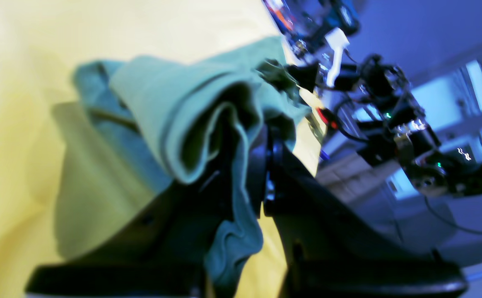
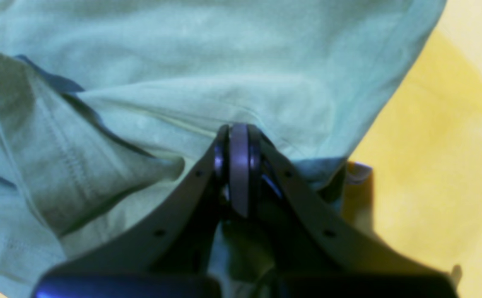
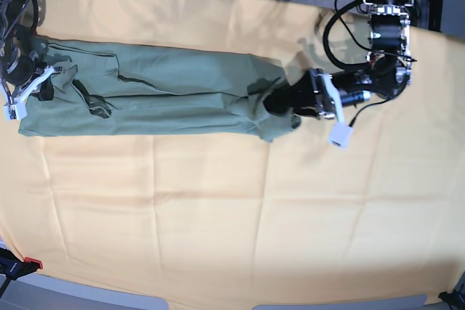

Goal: Fold the T-shirt properly

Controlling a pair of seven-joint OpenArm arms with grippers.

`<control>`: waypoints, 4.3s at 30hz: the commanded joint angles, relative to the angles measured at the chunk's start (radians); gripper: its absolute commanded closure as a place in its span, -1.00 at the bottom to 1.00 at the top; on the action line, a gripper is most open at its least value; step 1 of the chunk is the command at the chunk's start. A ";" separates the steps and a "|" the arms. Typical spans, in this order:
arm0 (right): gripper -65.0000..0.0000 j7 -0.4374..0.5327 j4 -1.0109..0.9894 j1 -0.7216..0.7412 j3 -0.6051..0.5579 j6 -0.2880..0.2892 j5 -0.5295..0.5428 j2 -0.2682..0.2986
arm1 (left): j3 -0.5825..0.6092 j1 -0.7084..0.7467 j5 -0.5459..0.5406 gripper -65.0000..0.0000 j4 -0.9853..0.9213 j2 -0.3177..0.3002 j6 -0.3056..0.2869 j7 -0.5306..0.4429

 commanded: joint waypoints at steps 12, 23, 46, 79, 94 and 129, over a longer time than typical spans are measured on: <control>1.00 0.003 0.006 0.003 0.004 -0.002 -0.008 0.018 | 0.114 -0.015 -0.025 1.00 0.018 0.188 -0.010 -0.076; 1.00 0.000 0.006 0.003 0.004 0.037 -0.008 0.018 | 0.121 -0.014 0.171 1.00 0.018 0.308 -0.010 -0.203; 1.00 0.013 0.006 0.006 0.005 0.038 -0.004 0.025 | 0.207 -0.015 0.212 1.00 0.018 0.307 -0.010 -0.285; -0.34 -0.244 -0.218 0.045 0.435 -0.031 0.387 0.010 | -0.012 -0.112 0.243 1.00 0.018 -0.029 -0.010 -0.283; -0.34 -0.497 -0.447 0.084 0.304 0.112 0.689 0.000 | -0.012 -0.112 0.223 1.00 0.018 -0.047 -0.010 -0.277; 0.29 -0.565 -0.447 0.084 0.231 0.112 0.745 -0.019 | -0.012 -0.112 0.223 1.00 0.018 -0.047 -0.010 -0.277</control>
